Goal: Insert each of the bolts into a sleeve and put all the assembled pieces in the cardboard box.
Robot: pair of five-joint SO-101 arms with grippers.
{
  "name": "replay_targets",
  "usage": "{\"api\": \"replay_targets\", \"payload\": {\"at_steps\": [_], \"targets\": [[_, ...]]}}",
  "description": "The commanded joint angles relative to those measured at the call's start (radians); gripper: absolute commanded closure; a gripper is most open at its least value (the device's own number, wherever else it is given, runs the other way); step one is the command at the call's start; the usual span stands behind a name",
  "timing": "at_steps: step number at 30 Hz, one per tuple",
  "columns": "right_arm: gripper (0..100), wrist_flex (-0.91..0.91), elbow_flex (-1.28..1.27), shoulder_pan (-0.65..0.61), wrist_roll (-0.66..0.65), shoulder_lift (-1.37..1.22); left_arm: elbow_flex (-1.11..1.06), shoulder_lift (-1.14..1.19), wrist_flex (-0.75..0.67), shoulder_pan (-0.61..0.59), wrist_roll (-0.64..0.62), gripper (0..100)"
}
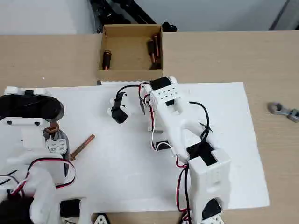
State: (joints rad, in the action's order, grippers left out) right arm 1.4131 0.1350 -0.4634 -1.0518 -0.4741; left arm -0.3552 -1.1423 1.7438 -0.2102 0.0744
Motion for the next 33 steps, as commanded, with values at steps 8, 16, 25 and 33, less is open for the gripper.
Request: {"api": "replay_targets", "payload": {"at_steps": [8,16,25,33], "targets": [[99.6,-0.005,-0.015,0.005,0.011,-0.048,0.004,0.008,0.002,-0.011,-0.003,99],[99.6,-0.005,0.026,0.03,0.14,0.047,0.004,0.008,0.002,-0.011,-0.002,99],[99.6,0.005,0.023,0.028,0.367,0.377,0.004,0.008,-0.028,-0.011,-0.002,99],[99.6,0.005,0.023,0.027,0.609,0.704,0.005,0.006,-0.094,-0.011,-0.002,99]]}}
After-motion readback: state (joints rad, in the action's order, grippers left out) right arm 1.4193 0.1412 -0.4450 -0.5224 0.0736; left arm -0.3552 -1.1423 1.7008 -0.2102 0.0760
